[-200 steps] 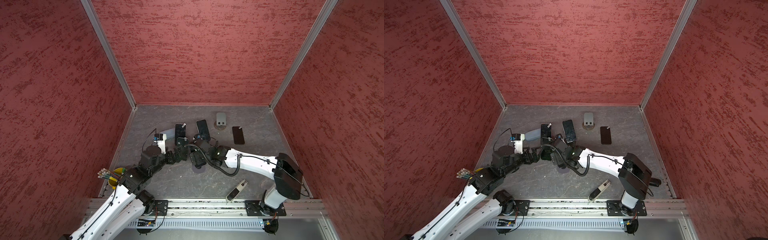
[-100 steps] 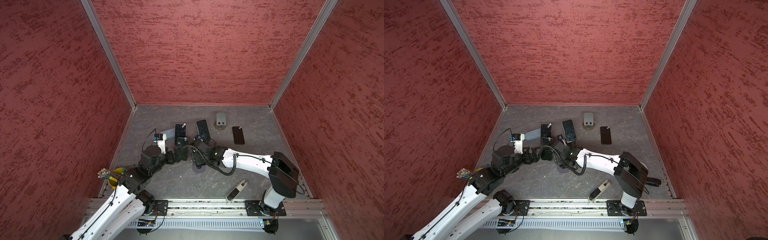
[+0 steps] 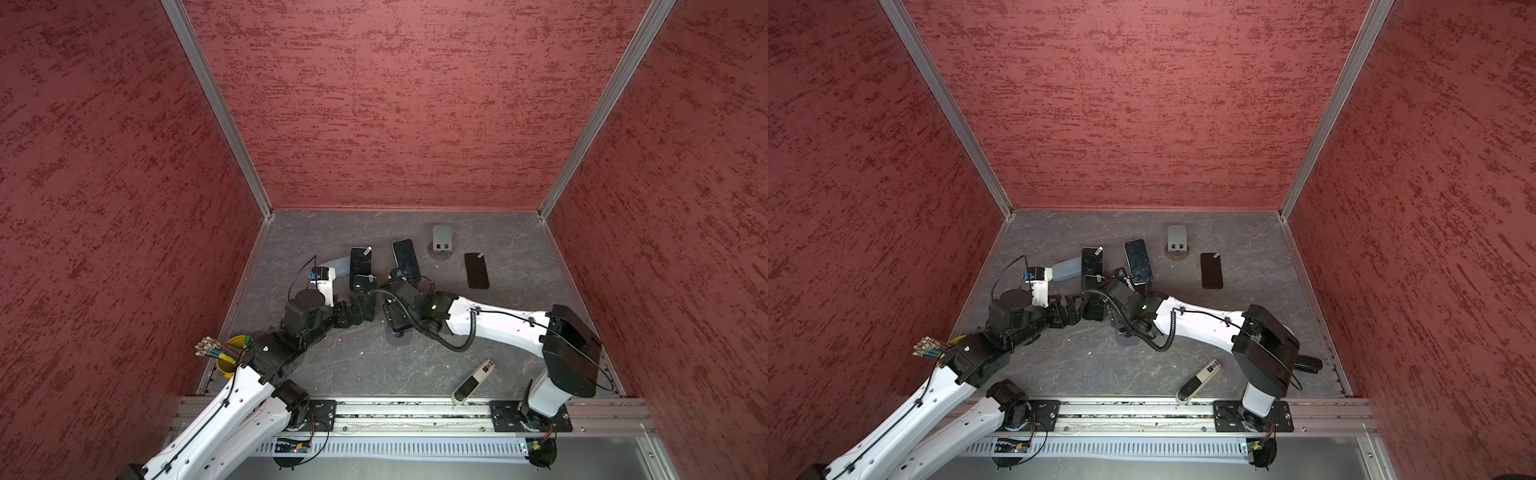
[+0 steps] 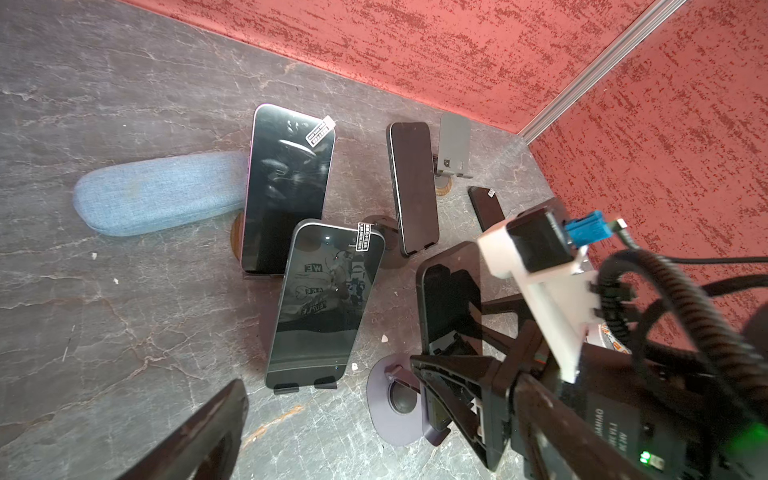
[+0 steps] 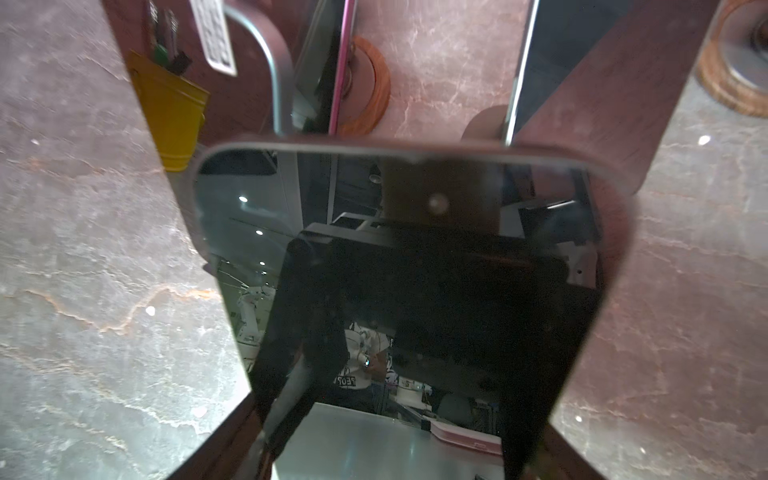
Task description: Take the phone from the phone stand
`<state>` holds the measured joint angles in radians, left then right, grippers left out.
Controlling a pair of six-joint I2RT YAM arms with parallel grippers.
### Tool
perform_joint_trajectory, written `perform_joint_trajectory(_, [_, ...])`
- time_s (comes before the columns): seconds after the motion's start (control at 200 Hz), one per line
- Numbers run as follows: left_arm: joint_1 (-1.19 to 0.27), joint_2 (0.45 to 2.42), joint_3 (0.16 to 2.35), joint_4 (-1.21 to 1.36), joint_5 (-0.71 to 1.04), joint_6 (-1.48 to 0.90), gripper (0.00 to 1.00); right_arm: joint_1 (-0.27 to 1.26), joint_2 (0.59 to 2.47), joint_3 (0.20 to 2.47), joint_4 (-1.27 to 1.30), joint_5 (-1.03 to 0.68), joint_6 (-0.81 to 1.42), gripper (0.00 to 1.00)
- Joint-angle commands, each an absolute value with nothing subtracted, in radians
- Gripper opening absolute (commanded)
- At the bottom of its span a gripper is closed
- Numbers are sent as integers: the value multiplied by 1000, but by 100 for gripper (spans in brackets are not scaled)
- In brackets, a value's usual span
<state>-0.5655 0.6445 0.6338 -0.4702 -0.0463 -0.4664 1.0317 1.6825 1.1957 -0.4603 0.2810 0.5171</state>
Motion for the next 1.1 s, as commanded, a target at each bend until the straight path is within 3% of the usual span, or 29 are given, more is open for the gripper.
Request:
perform_joint_trajectory(0.0, [-560, 652, 640, -439, -23, -459, 100, 1027, 1608, 1213, -430, 321, 506, 64])
perform_joint_trajectory(0.341, [-569, 745, 669, -367, 64, -445, 100, 919, 1510, 1153, -423, 293, 482, 65])
perform_joint_trajectory(0.566, [-649, 847, 709, -298, 72, -427, 100, 802, 1471, 1082, -422, 248, 462, 65])
perform_joint_trajectory(1.092, [-736, 991, 766, -223, 51, -420, 100, 574, 1575, 934, -344, 166, 416, 66])
